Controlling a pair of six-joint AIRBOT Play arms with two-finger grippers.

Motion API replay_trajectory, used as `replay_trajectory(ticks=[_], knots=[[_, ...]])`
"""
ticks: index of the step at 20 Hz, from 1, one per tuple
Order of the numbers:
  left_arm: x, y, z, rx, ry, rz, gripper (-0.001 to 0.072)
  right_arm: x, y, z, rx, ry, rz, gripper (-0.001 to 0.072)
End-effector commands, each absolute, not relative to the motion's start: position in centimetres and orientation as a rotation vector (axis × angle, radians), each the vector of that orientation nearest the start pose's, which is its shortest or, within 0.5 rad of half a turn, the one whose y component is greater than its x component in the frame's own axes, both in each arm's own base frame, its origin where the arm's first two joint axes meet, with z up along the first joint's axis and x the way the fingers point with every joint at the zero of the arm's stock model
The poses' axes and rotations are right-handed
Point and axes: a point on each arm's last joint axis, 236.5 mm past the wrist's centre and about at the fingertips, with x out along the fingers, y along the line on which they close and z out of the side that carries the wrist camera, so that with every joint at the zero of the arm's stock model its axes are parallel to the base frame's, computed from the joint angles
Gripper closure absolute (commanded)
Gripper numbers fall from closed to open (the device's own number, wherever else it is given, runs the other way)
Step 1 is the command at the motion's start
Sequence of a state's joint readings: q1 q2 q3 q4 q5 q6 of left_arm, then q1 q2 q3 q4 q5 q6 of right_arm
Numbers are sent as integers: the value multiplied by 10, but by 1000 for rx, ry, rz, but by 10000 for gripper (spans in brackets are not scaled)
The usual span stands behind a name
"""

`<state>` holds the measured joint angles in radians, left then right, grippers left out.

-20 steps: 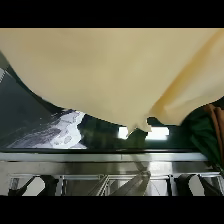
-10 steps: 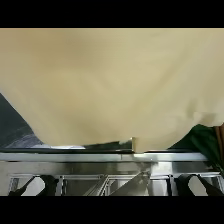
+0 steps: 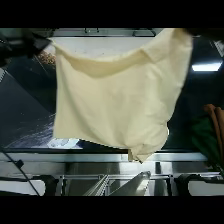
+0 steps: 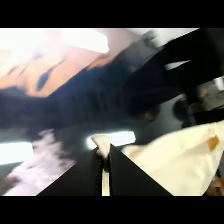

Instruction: Fold the shirts.

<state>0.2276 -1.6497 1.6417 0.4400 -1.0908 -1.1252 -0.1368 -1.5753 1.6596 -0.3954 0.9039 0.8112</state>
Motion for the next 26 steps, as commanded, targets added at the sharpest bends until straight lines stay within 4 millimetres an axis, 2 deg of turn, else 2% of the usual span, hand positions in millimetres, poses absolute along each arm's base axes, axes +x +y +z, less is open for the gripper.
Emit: replay_trajectory(ticks=[1,2,3,4,6,8,9,10,12,15,17,18,21,23,25,26], knots=[[576,-53,11,-705,900,-450,692,598,120,86,402,605,606,693],[583,-38,-3,-717,902,-417,543,601,117,73,422,624,598,566],[589,-23,-7,-730,891,-399,276,603,107,70,429,625,581,331],[594,-7,-4,-739,876,-388,-13,603,95,74,438,620,569,278],[591,24,13,-773,878,-396,-7,587,65,92,501,646,576,280],[559,49,25,-777,965,-445,-4,545,46,106,533,730,681,284],[537,57,21,-795,1049,-454,12,517,42,109,548,793,758,315],[513,65,11,-800,1143,-456,12,492,39,109,574,851,811,428],[459,65,-16,-873,1346,-460,13,451,35,101,662,938,835,427],[388,38,-53,-961,1524,-464,13,402,38,79,741,972,797,427],[348,35,-88,-929,1620,-356,13,381,43,63,771,965,727,428],[334,33,-98,-925,1657,-334,12,374,47,60,771,951,714,428],[314,19,-108,-968,1717,-342,13,353,60,61,780,939,719,428],[311,8,-117,-957,1752,-350,13,347,64,68,769,924,726,428],[310,-4,-124,-910,1803,-355,206,345,67,83,751,887,740,428],[314,-10,-124,-884,1815,-371,208,344,69,91,742,864,745,428]])
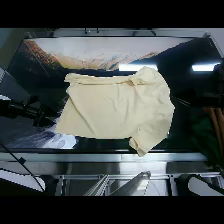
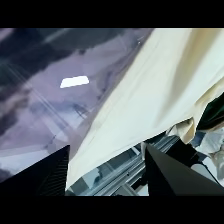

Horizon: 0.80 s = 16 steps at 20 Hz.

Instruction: Fold the shirts.

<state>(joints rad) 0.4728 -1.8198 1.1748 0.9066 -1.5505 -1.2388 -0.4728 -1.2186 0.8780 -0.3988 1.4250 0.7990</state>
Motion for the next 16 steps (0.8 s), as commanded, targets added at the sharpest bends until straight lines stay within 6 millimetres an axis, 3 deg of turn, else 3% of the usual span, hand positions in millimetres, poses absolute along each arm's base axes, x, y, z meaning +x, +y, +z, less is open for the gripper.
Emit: replay_trajectory(ticks=[1,6,8,9,11,14,15,16], knots=[[315,-18,-123,-858,1841,-384,207,344,70,100,734,840,750,428],[279,-24,-129,-575,2072,-377,208,332,76,124,665,787,764,428],[274,-32,-128,-559,2095,-398,210,326,74,118,666,836,730,428],[275,-32,-129,-555,2090,-397,247,321,68,103,670,911,677,428],[282,-33,-133,-555,2056,-386,692,303,44,55,716,1128,460,429],[283,-38,-130,-574,2049,-421,692,259,4,-16,802,1385,73,427],[281,-39,-129,-575,2054,-426,692,248,4,-30,821,1418,26,405],[282,-39,-129,-575,2054,-426,692,243,12,-42,858,1425,26,284]])
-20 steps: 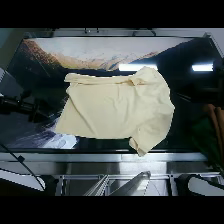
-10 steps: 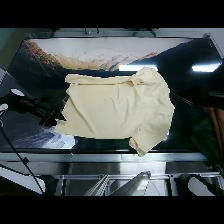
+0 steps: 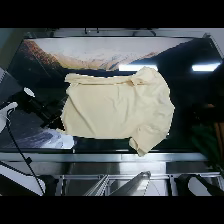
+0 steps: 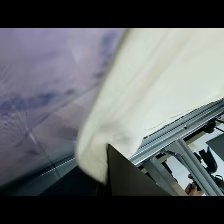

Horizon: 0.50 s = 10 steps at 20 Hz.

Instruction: Fold the shirts.

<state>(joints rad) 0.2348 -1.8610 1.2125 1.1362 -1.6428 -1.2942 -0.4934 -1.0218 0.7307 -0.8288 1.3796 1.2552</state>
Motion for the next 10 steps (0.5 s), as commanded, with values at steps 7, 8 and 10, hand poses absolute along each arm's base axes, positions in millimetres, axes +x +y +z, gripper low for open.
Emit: replay_trajectory(ticks=[7,8,10], knots=[[279,-39,-127,-576,2064,-432,693,224,38,-106,1027,1363,-34,212],[279,-39,-127,-576,2064,-432,693,223,42,-109,1038,1362,-24,212],[279,-39,-127,-576,2064,-432,693,227,43,-111,1056,1346,-16,212]])
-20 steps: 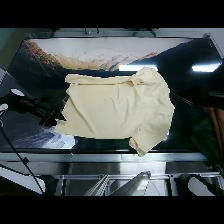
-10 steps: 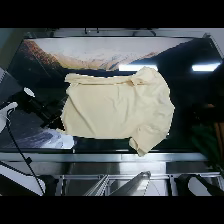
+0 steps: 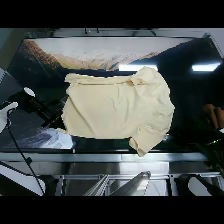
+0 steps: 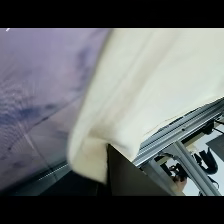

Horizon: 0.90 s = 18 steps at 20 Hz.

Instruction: Fold the shirts.

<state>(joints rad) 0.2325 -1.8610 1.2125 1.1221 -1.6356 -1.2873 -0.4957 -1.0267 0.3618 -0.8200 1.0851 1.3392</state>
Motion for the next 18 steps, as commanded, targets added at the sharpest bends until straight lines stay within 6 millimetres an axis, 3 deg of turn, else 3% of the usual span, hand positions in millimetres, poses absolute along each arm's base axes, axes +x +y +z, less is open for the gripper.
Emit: replay_trajectory(ticks=[1,9,14,15,16,18], knots=[[279,-39,-127,-576,2063,-432,693,232,45,-111,1075,1329,-6,213],[279,-39,-127,-574,2062,-434,692,245,65,-126,1217,1341,47,213],[279,-39,-127,-573,2063,-435,692,240,91,-140,1142,1409,80,227],[279,-38,-127,-574,2062,-435,691,240,95,-138,1124,1406,113,370],[279,-38,-127,-575,2060,-437,690,238,100,-133,1125,1411,153,438],[279,-38,-127,-563,2056,-461,690,234,106,-118,1137,1411,234,453]])
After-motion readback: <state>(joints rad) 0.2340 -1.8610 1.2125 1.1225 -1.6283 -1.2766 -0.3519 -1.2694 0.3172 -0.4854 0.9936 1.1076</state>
